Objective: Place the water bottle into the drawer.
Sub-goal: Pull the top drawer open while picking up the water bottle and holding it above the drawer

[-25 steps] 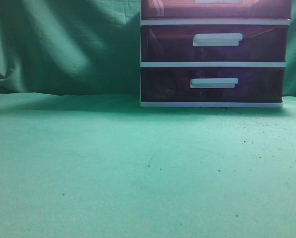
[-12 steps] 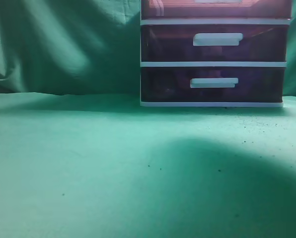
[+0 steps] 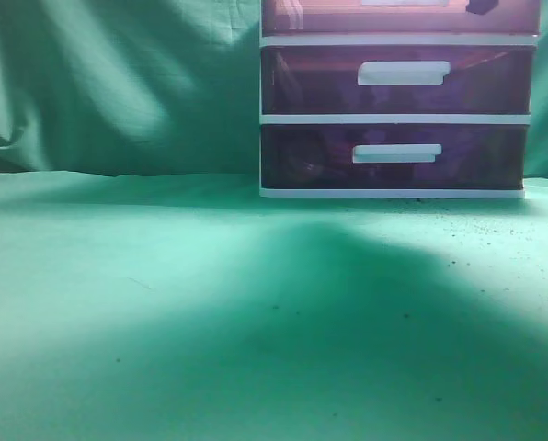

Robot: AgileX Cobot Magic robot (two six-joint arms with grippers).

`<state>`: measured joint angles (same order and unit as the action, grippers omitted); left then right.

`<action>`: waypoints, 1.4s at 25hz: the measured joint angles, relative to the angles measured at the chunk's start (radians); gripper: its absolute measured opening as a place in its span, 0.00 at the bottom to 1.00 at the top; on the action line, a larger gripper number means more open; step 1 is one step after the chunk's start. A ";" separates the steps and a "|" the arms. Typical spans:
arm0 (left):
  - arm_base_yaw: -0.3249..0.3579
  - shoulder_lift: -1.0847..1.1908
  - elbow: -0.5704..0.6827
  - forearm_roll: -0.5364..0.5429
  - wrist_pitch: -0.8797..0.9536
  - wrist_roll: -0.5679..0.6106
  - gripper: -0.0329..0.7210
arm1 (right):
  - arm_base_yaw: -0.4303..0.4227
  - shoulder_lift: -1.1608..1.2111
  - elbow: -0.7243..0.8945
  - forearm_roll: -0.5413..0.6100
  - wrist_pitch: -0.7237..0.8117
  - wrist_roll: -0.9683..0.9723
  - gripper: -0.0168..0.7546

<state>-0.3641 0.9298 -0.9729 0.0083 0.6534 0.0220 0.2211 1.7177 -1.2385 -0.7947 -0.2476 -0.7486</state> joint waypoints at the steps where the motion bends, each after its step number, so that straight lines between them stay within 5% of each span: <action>1: 0.000 0.000 0.000 0.000 0.000 0.000 0.36 | 0.000 0.004 -0.005 0.000 -0.006 -0.009 0.34; 14: 0.000 0.000 0.000 0.003 0.000 0.000 0.36 | 0.000 0.120 -0.100 0.073 -0.016 -0.058 0.34; 17: 0.000 0.000 0.000 0.015 0.000 0.000 0.36 | 0.000 0.120 -0.105 0.101 -0.022 -0.062 0.12; 22: 0.000 0.000 0.000 0.027 -0.001 0.000 0.36 | 0.000 0.116 -0.100 0.099 -0.022 -0.074 0.13; 35: 0.000 0.000 0.000 0.027 -0.001 0.000 0.36 | 0.044 -0.189 0.252 0.103 -0.007 -0.073 0.13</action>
<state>-0.3641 0.9298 -0.9729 0.0348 0.6527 0.0220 0.2652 1.5288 -0.9869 -0.6918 -0.2546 -0.8212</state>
